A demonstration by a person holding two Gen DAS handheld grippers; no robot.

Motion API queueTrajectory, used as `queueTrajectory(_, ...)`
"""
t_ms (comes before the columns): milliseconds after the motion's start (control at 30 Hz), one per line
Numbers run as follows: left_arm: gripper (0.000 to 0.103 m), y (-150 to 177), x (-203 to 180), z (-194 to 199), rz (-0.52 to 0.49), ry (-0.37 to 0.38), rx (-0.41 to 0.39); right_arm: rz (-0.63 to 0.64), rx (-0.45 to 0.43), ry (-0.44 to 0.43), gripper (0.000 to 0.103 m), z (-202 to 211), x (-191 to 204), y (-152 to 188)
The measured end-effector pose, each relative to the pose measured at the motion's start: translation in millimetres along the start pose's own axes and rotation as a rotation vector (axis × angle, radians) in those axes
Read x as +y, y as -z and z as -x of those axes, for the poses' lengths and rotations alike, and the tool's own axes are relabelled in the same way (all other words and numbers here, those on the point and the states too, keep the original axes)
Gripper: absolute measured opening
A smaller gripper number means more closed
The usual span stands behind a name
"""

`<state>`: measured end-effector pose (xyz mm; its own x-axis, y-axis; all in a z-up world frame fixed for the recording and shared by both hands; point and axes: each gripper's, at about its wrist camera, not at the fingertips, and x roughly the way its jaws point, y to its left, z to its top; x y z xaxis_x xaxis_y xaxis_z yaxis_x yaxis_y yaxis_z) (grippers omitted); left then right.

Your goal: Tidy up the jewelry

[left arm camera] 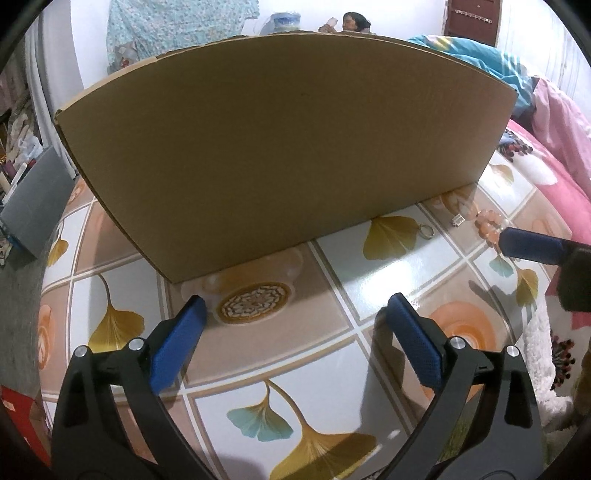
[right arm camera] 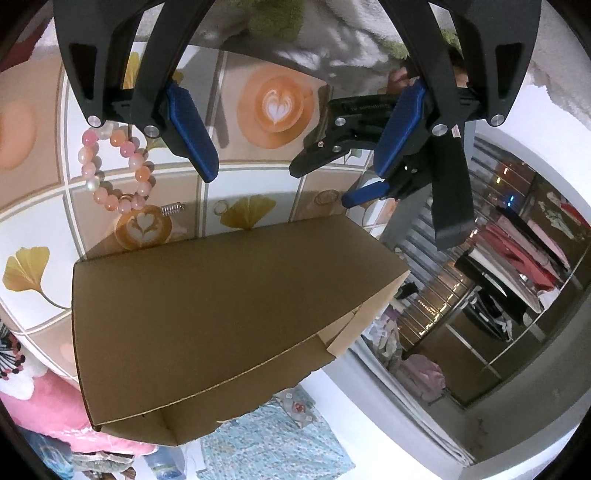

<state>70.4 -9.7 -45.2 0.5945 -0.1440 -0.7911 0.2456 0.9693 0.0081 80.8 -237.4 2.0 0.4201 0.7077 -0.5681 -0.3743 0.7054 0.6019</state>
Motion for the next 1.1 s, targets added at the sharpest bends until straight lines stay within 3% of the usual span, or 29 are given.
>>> queueTrajectory(1100, 0.096, -15.1, 0.7, -8.4, 0.012, -0.009, 0.047, -0.007, -0.015, -0.013, 0.084, -1.8, 1.3, -5.8)
